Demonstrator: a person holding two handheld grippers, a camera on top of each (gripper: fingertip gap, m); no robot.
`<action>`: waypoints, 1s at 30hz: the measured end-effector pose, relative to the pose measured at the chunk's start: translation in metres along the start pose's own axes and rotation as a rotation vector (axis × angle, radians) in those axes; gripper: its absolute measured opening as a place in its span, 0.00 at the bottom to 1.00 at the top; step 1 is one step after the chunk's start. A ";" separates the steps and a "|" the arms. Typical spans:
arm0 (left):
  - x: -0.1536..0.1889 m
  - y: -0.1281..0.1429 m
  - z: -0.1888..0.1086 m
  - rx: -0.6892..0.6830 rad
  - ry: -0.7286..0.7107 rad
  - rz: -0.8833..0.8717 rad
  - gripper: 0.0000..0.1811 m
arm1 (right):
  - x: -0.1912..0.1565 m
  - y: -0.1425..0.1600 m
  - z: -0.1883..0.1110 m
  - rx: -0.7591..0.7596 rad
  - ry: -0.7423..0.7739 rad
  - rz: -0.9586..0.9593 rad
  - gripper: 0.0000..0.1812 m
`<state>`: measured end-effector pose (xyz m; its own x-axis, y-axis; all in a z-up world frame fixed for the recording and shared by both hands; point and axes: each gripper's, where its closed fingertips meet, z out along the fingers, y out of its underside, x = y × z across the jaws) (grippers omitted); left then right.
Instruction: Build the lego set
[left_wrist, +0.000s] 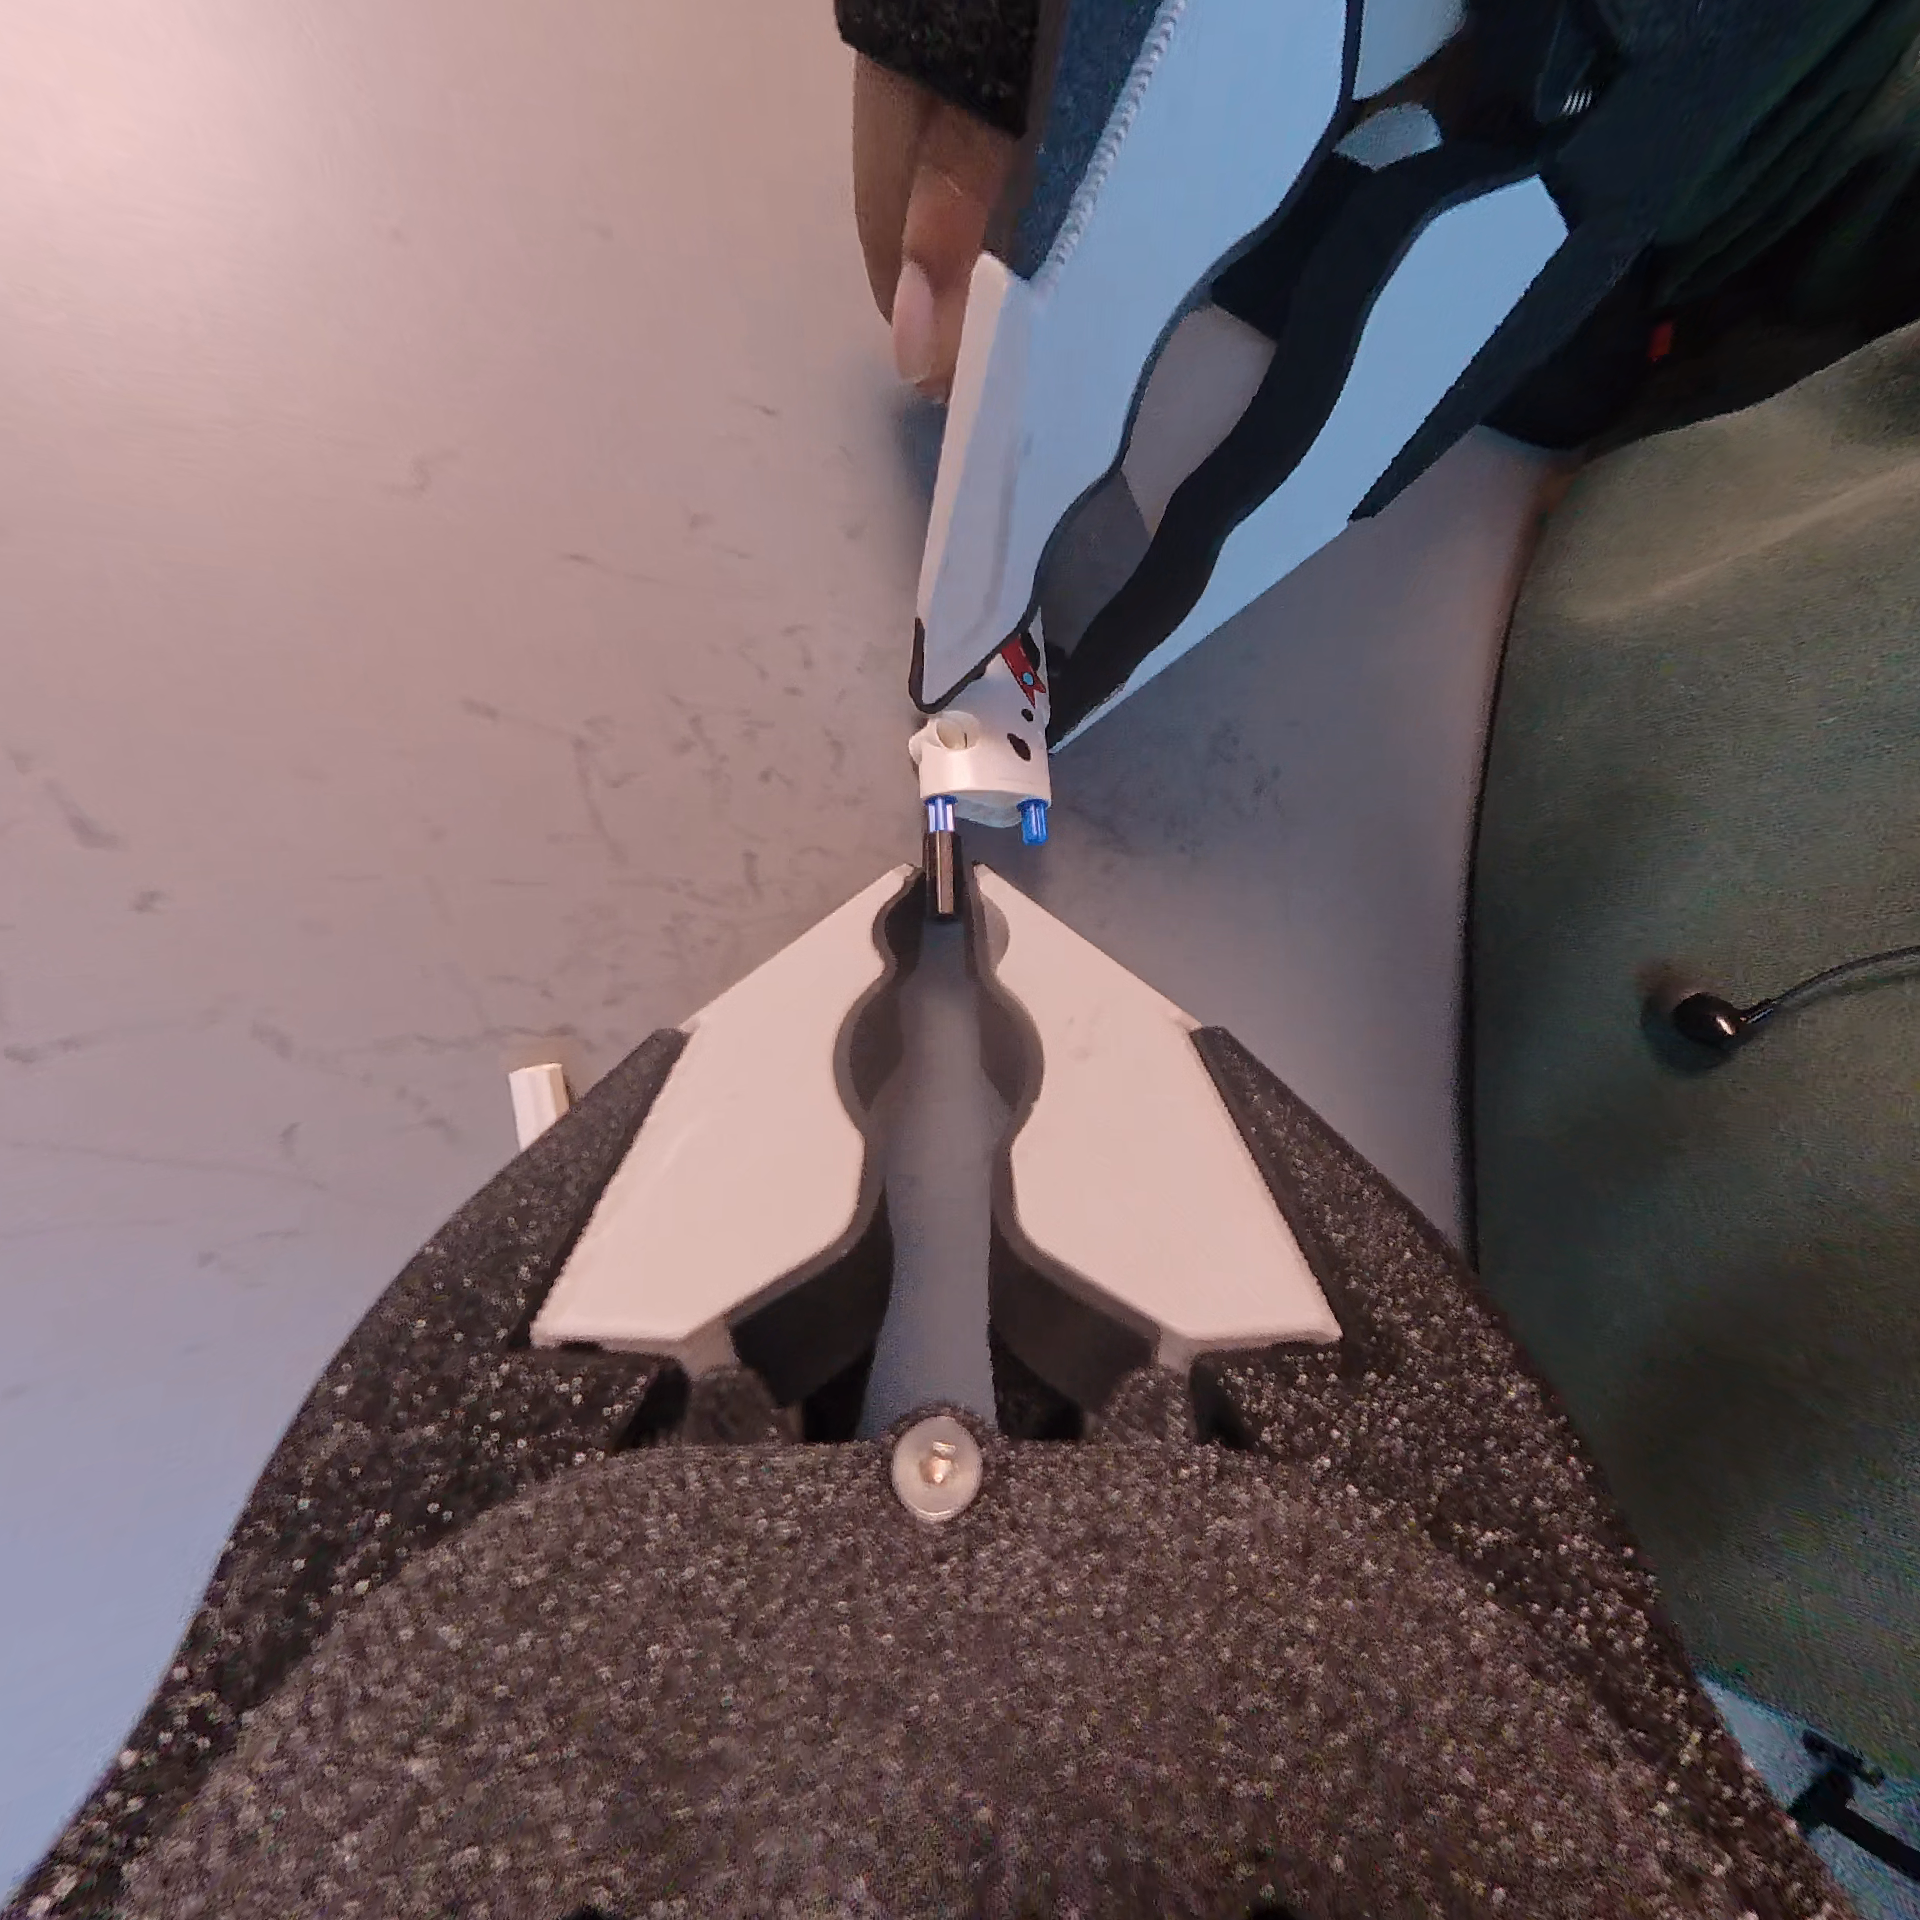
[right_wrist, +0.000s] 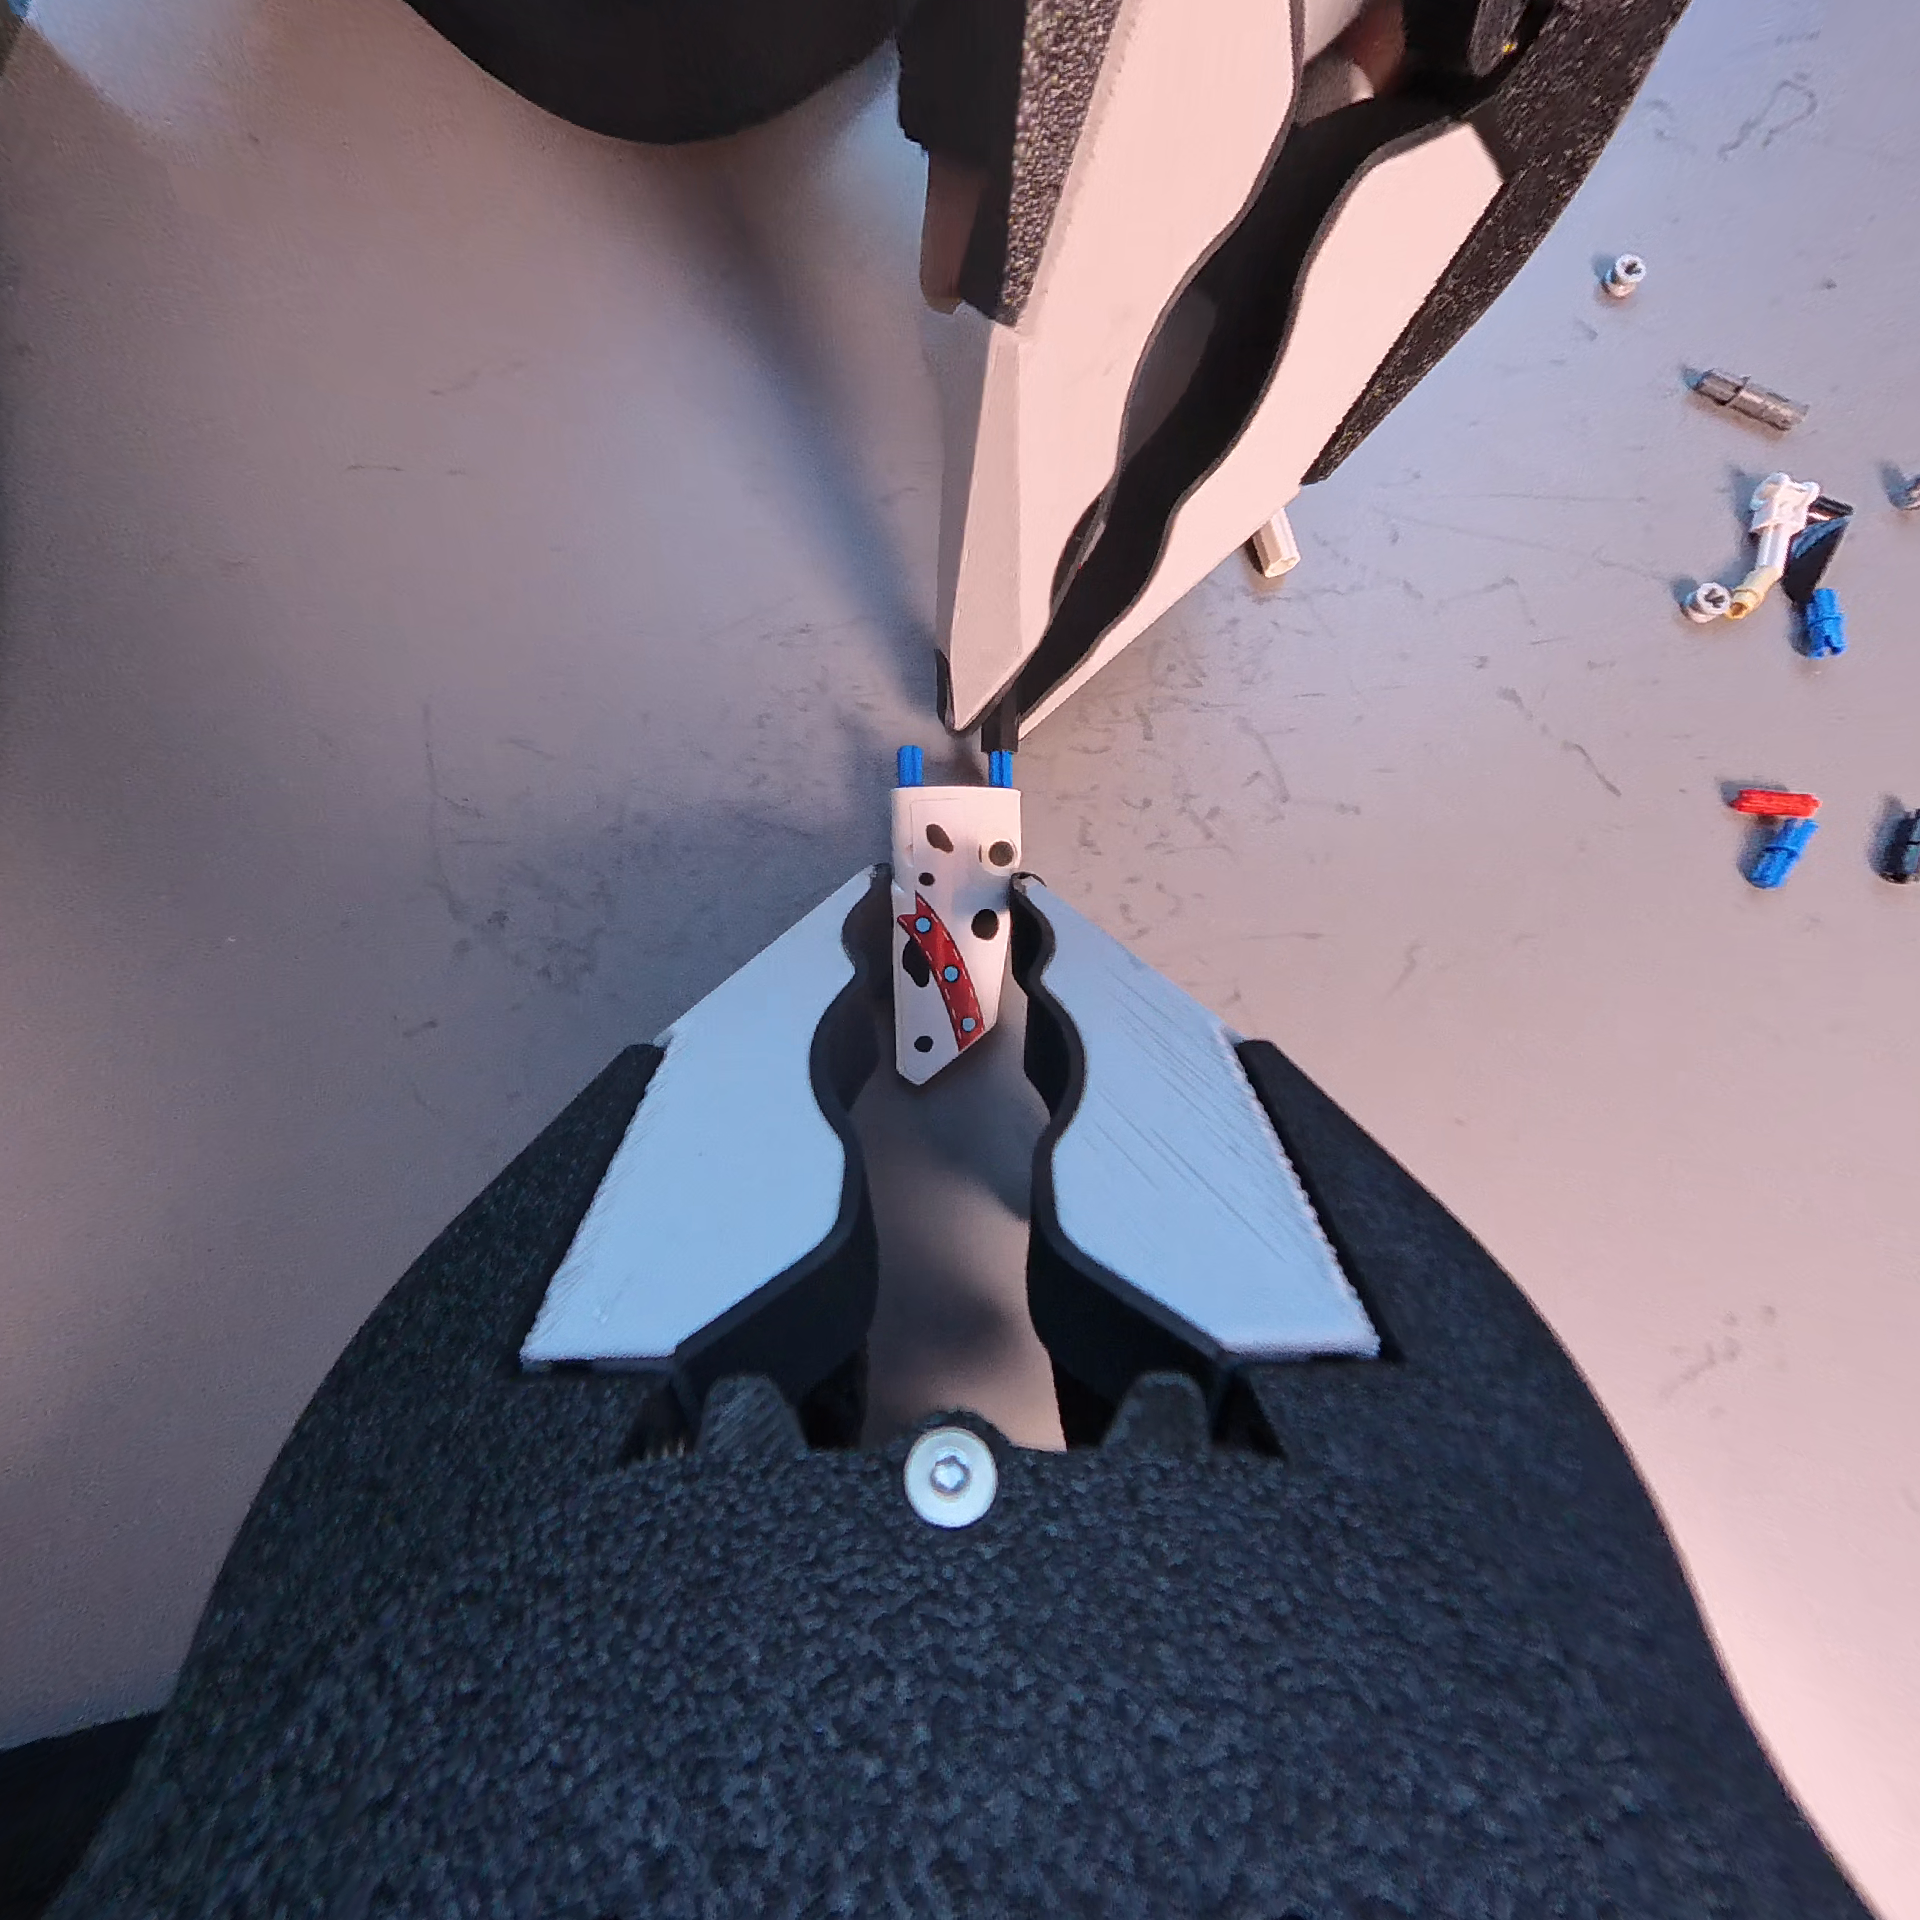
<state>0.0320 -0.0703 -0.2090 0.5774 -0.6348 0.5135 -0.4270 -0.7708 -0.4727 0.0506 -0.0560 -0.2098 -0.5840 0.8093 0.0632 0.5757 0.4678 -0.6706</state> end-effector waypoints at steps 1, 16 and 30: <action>0.000 -0.001 0.000 0.009 0.006 -0.016 0.03 | 0.000 0.000 0.000 -0.005 0.004 0.004 0.11; 0.000 0.000 0.001 0.019 0.003 0.055 0.03 | -0.002 -0.002 0.001 0.042 -0.012 -0.009 0.11; 0.002 -0.001 0.004 -0.005 -0.009 0.070 0.04 | -0.006 -0.005 0.003 0.043 -0.025 0.005 0.12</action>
<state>0.0363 -0.0706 -0.2102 0.5521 -0.6868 0.4728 -0.4704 -0.7247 -0.5035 0.0493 -0.0641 -0.2094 -0.5960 0.8019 0.0414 0.5537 0.4478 -0.7021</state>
